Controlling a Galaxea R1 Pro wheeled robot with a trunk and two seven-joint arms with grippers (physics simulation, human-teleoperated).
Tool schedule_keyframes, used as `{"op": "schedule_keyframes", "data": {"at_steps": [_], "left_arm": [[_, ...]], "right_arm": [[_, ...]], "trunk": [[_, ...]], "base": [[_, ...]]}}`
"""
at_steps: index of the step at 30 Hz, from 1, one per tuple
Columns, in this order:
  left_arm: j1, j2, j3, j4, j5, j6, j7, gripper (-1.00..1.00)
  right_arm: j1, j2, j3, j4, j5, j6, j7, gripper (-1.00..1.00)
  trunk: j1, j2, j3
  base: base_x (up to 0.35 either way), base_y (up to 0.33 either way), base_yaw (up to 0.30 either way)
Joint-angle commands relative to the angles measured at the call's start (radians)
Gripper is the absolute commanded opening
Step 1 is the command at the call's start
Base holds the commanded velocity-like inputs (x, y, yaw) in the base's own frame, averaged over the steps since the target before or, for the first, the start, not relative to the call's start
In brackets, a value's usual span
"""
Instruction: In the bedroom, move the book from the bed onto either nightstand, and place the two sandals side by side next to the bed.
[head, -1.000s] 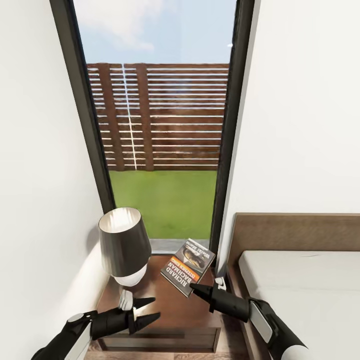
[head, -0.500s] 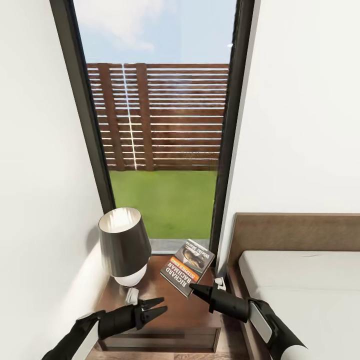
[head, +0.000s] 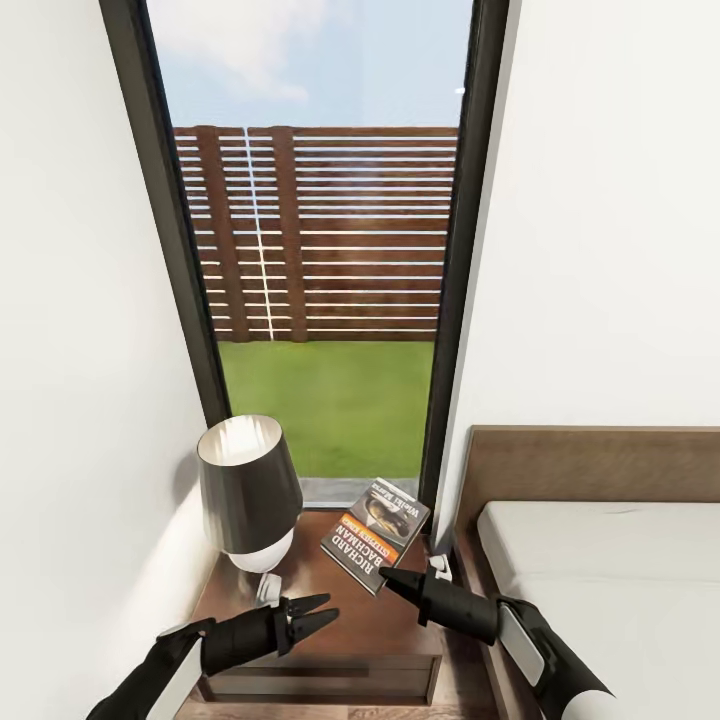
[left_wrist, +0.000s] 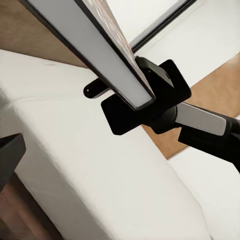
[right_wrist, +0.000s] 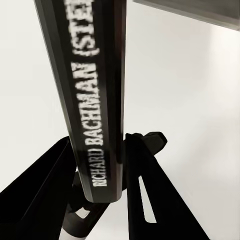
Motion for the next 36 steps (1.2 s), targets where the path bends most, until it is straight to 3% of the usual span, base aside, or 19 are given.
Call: {"op": "schedule_keyframes", "data": {"at_steps": [1, 31, 36], "left_arm": [[-0.001, 0.001, -0.004, 0.000, 0.010, 0.010, 0.000, 1.00], [-0.001, 0.001, -0.006, 0.000, 0.010, 0.011, 0.002, 1.00], [-0.001, 0.001, -0.006, 0.000, 0.010, 0.011, 0.002, 1.00]], "right_arm": [[-0.001, -0.001, 0.004, 0.000, -0.007, 0.005, 0.000, -1.00], [-0.001, -0.001, 0.005, 0.000, -0.007, 0.005, 0.000, -1.00], [-0.001, -0.001, 0.004, 0.000, -0.008, 0.005, -0.037, -1.00]], "trunk": [[0.004, -0.008, -0.004], [0.119, -0.218, -0.098], [0.138, -0.253, -0.114]], "base": [[0.000, 0.000, 0.000], [0.000, 0.000, 0.000], [0.000, 0.000, 0.000]]}}
